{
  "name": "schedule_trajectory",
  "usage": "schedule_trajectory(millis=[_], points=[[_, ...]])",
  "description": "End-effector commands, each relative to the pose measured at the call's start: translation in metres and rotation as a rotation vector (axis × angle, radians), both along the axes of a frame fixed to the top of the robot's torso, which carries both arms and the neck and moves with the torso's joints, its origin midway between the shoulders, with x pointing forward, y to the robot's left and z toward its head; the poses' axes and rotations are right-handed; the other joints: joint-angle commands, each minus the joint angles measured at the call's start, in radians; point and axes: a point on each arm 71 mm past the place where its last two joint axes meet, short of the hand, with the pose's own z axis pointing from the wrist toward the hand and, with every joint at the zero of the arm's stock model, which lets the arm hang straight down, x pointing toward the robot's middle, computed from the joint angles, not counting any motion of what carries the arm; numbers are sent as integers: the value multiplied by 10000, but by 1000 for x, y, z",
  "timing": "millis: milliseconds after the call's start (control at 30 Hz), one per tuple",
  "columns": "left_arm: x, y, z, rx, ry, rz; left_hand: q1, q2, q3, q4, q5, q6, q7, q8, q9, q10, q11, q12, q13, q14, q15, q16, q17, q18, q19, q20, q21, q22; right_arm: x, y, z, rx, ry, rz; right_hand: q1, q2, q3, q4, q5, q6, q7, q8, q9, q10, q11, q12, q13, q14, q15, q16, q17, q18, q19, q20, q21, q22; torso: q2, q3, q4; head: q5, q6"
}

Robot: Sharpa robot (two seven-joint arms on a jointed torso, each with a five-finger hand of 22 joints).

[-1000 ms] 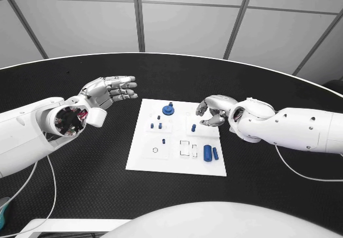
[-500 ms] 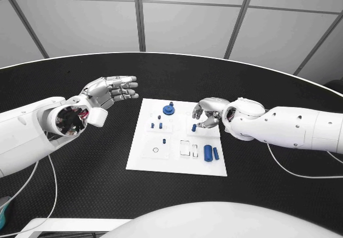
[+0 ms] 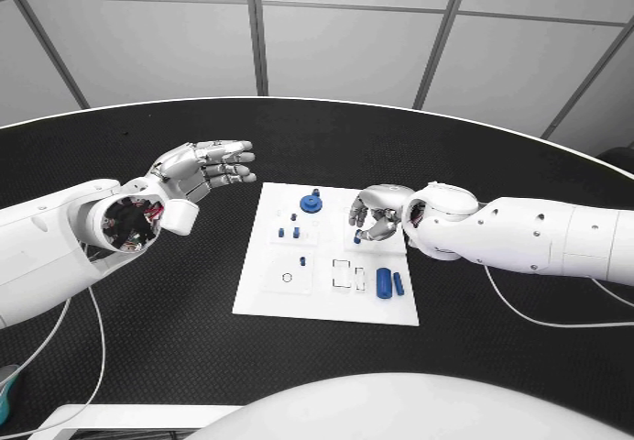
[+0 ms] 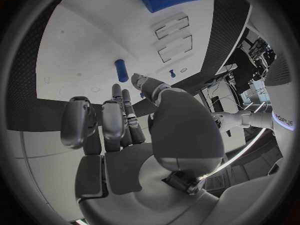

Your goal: Assemble the parts on the task board

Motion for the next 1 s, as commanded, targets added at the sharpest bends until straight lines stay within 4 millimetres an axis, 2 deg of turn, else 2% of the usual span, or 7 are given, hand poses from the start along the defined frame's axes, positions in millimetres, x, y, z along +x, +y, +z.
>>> schedule_trajectory(millis=[33,733,1000], points=[[0,0,0,-1,3,-6,33,44,-32,1,-40,-64,10,-53,-15,-89,5,56,-16,-20,84,-68,12,103,46,16,-64,-9,0,1,-1,-36,41,-21,79,55,41,18,30,105,34,66,20,79,-3,58,15,321,-39,55,18,-15,266,-98,62,149,-4,1,6,-9,1],[-1,1,0,13,17,10,36,50,-47,13,-39,-69,8,-55,-19,-106,4,74,-17,-25,85,-76,22,107,57,21,-96,-29,1,0,-8,-198,266,-77,174,161,147,-20,46,381,41,192,72,165,-2,161,33,324,-50,130,51,-42,303,-109,155,235,-10,9,2,5,1],[-1,1,0,12,20,-1,36,50,-47,13,-39,-69,8,-55,-19,-106,4,74,-17,-25,85,-76,22,107,57,21,-96,-29,2,0,-11,-258,357,-70,215,210,184,-41,48,470,36,231,89,225,-16,210,46,325,-61,158,63,-54,321,-111,208,282,-13,0,7,18,1]])
